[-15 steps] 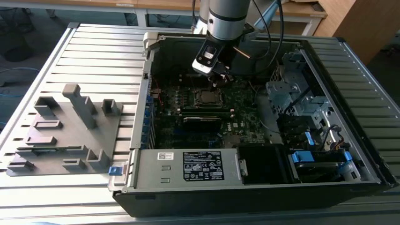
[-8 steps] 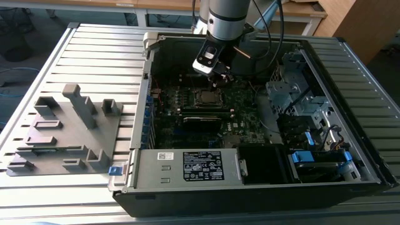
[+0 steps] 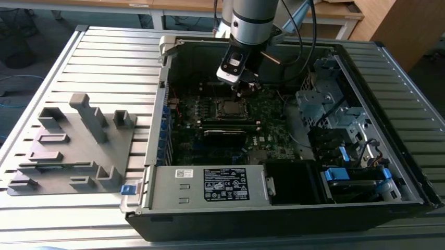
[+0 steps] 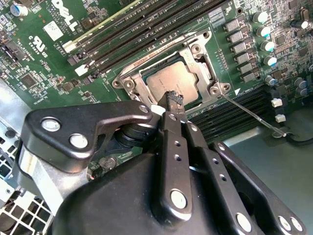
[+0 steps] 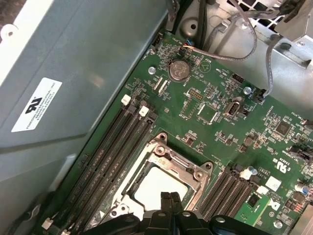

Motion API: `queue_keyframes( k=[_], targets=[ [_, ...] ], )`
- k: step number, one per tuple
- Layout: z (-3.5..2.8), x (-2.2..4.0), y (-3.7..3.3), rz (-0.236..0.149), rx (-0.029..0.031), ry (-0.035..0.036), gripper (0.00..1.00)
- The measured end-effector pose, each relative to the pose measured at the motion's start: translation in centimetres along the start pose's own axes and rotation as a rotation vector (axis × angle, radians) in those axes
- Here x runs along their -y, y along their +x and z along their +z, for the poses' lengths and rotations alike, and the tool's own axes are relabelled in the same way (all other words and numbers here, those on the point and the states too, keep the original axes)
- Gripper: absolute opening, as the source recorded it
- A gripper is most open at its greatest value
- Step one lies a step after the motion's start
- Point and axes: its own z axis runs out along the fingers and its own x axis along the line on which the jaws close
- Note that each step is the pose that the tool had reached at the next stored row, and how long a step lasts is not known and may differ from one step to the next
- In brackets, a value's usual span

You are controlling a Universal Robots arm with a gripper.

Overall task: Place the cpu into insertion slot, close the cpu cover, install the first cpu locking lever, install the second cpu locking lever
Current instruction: 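Close the cpu cover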

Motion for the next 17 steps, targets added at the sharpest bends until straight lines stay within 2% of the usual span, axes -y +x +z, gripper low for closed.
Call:
queue_keyframes(
  k=[6, 13, 17],
  targets=[
    [0.0, 0.0, 0.0, -0.003, 0.0, 0.0001, 0.11],
    [0.0, 0.0, 0.0, -0.039, -0.0002, 0.0003, 0.11],
    [0.0, 0.0, 0.0, -0.041, -0.0002, 0.0002, 0.11]
  ],
)
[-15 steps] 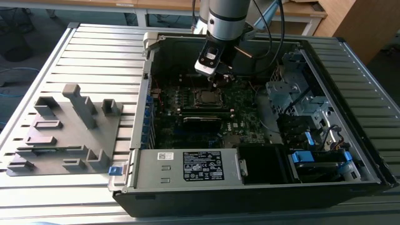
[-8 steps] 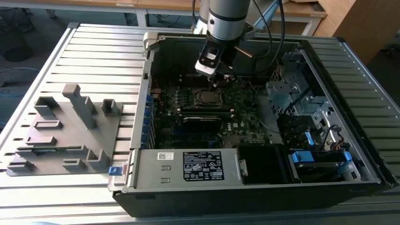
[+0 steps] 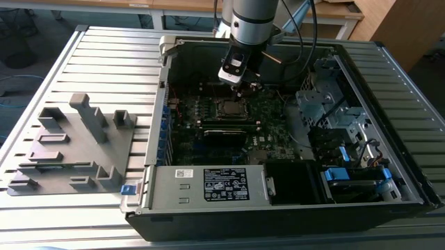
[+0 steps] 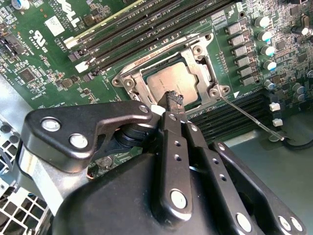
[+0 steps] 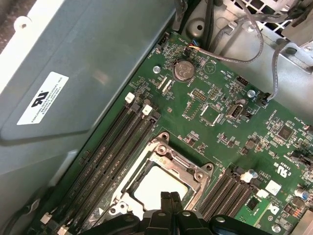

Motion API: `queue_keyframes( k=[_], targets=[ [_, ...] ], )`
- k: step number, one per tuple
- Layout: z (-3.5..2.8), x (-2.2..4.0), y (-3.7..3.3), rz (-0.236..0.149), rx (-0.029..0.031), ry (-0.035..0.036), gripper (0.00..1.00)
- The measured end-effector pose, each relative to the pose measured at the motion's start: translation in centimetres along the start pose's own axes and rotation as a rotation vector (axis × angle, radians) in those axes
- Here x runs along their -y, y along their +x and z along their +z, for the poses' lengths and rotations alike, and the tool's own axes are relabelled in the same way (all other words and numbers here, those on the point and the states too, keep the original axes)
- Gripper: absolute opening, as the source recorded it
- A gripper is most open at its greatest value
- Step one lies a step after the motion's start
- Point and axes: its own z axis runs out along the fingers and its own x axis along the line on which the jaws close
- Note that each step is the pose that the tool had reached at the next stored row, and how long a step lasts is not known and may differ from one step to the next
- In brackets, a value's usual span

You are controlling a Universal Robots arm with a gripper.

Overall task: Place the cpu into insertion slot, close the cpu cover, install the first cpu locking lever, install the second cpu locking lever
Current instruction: 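Close the cpu cover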

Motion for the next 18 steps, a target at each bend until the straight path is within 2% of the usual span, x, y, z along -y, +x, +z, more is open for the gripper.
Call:
queue_keyframes(
  k=[18],
  targets=[
    [0.0, 0.0, 0.0, -0.014, -0.0001, 0.0001, 0.11]
  ],
)
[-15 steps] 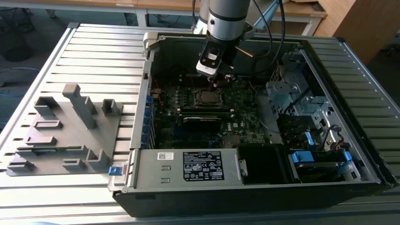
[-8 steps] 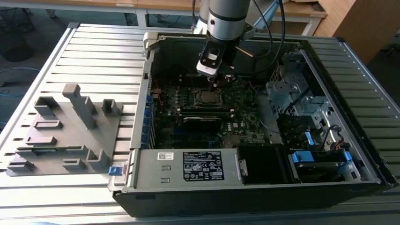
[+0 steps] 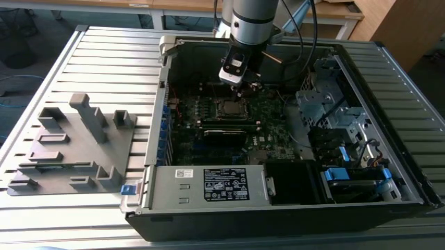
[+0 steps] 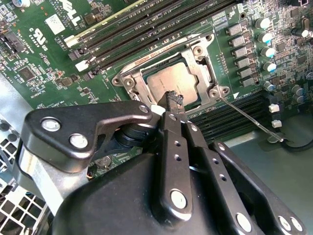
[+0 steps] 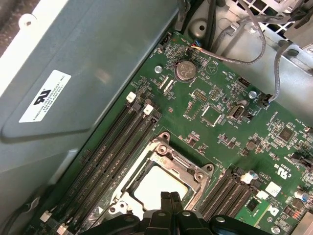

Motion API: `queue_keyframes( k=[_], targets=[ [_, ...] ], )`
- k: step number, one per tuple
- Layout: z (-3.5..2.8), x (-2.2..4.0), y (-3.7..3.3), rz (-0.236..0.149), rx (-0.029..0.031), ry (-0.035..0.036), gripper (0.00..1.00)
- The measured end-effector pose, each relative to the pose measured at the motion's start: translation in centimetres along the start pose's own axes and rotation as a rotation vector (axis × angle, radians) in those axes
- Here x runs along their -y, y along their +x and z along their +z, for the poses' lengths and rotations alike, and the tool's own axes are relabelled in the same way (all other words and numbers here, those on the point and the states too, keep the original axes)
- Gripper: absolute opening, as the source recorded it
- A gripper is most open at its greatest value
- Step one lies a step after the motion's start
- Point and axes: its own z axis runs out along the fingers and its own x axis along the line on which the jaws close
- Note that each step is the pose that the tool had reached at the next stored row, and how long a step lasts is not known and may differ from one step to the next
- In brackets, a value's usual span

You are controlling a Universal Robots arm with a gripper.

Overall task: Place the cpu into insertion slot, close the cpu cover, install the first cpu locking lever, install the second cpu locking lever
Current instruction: 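Close the cpu cover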

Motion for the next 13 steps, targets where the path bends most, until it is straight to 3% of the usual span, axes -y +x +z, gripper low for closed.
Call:
queue_keyframes(
  k=[13],
  targets=[
    [0.0, 0.0, 0.0, -0.021, -0.0012, -0.0006, 0.11]
  ],
)
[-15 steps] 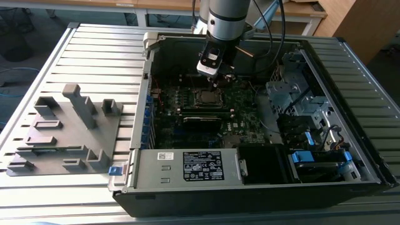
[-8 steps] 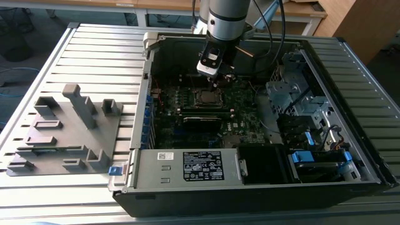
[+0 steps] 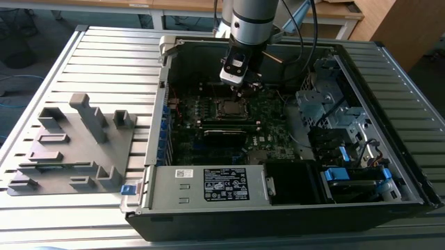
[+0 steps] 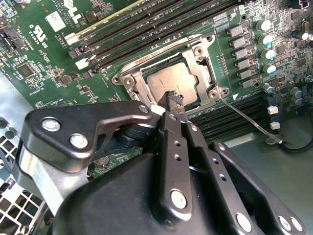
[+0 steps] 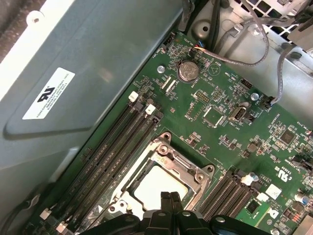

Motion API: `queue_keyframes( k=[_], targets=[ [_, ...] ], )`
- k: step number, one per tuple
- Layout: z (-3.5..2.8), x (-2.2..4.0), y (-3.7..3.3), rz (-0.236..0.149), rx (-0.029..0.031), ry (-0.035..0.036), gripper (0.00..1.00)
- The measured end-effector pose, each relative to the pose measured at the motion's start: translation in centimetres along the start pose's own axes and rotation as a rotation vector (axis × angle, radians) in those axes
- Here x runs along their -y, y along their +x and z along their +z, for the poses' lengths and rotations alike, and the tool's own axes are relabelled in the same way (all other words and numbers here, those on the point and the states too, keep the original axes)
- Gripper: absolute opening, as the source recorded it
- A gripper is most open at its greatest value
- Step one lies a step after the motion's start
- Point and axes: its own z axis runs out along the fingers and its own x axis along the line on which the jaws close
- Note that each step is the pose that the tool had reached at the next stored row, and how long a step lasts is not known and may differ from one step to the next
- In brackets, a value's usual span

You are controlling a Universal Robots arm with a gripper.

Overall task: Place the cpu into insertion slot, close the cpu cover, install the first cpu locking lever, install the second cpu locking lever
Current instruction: 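Close the cpu cover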

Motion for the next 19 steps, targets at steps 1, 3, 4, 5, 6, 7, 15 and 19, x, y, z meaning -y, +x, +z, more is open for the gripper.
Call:
queue_keyframes(
  k=[1, 3, 4, 5, 6, 7, 15, 19],
  targets=[
    [0.0, 0.0, 0.0, -0.001, 0.0, 0.0, 0.11],
    [0.0, 0.0, 0.0, -0.001, 0.0, 0.0, 0.11],
    [0.0, 0.0, 0.0, -0.001, 0.0, 0.0, 0.11],
    [0.0, 0.0, 0.0, -0.001, 0.0, 0.0, 0.11],
    [0.0, 0.0, 0.0, -0.001, 0.0, 0.0, 0.11],
    [0.0, 0.0, 0.0, -0.001, 0.0, 0.0, 0.11],
    [0.0, 0.0, 0.0, -0.001, 0.0, 0.0, 0.11],
    [0.0, 0.0, 0.0, -0.005, 0.0, 0.0, 0.11]
  ],
)
